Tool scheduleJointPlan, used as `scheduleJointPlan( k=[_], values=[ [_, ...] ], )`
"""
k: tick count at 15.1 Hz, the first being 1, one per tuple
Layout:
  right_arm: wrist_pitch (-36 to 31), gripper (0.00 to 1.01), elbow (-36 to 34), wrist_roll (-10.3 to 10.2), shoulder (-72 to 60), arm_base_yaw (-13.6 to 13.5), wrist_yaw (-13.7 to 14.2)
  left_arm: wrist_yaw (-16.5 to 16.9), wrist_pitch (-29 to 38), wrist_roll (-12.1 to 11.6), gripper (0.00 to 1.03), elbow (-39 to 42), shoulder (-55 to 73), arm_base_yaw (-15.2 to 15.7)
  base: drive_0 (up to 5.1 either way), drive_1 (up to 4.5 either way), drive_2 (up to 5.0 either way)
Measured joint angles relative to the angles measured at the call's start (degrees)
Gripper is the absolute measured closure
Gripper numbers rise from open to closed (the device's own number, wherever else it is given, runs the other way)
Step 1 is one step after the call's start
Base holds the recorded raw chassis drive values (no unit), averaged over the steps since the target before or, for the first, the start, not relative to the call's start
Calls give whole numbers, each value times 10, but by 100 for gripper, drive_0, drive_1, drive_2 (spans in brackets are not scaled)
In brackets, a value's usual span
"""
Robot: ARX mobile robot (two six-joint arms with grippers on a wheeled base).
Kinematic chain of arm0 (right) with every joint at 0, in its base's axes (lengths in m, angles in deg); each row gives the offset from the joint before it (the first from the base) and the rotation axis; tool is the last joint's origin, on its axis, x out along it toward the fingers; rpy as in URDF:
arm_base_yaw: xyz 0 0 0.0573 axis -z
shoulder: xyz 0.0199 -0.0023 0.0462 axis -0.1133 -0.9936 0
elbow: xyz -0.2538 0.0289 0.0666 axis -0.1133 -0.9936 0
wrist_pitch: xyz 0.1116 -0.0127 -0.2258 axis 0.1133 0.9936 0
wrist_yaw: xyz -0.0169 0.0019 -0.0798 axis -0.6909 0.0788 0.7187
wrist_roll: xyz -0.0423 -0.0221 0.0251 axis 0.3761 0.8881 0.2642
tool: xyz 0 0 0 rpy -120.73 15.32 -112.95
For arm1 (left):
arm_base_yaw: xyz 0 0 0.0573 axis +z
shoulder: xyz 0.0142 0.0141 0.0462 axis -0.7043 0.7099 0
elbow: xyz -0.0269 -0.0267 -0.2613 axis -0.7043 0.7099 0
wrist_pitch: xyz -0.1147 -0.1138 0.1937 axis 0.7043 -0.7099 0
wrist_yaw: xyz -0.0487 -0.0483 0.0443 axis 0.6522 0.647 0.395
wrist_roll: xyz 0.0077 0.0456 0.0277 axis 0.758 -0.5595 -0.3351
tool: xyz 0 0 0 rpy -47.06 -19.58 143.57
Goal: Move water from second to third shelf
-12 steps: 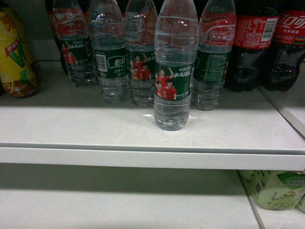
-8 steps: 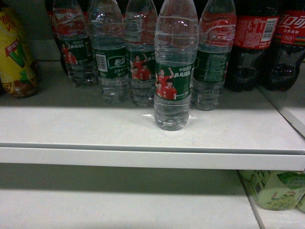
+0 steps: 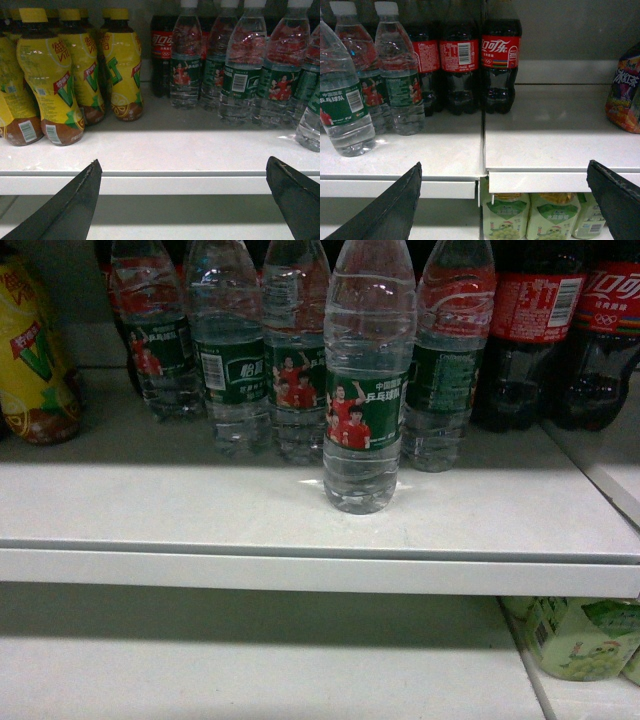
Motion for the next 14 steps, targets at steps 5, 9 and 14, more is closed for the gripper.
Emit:
scheduleJointPlan(
  k=[5,9,14],
  values=[
    [0,3,0,0,0,0,0,0,0,0,5,0,0,0,0,0,0],
    [0,3,0,0,0,0,0,0,0,0,5,0,0,0,0,0,0],
    [0,3,0,0,0,0,0,0,0,0,5,0,0,0,0,0,0]
  ],
)
